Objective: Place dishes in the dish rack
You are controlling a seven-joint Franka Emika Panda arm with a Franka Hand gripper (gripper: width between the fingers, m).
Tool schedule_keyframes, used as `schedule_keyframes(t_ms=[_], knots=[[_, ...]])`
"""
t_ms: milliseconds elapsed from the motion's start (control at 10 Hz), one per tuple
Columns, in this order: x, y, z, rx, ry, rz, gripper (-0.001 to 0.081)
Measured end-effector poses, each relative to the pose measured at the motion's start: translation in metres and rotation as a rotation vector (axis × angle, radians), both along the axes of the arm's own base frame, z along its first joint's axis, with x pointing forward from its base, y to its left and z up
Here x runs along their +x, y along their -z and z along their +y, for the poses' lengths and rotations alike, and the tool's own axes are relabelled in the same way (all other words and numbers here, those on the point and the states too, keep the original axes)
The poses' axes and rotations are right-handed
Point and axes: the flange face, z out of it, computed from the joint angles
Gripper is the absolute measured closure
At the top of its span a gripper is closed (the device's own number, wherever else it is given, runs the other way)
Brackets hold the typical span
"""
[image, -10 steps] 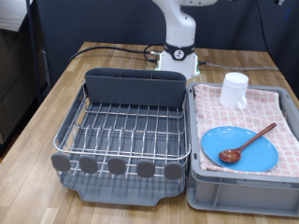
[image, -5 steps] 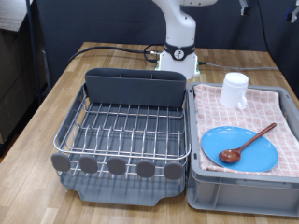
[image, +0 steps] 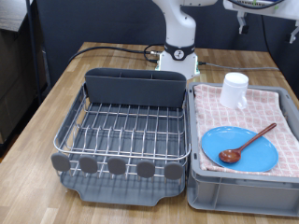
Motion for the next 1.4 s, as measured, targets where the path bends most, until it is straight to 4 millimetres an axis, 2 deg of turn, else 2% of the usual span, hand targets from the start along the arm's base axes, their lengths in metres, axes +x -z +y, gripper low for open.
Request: schedule_keyframes(t_ms=[300,500,700,1400], knots=[[0.011,0.044,0.009,0.023,0.077,-0.058,0.0003],[0.010,0.044,0.009,-0.002,0.037,-0.052,0.0003],[0.010,0.054,0.015,-0.061,0.000,-0.063,0.0003],[0.016,0.116,0.034,-0.074,0.053,-0.102,0.0003]])
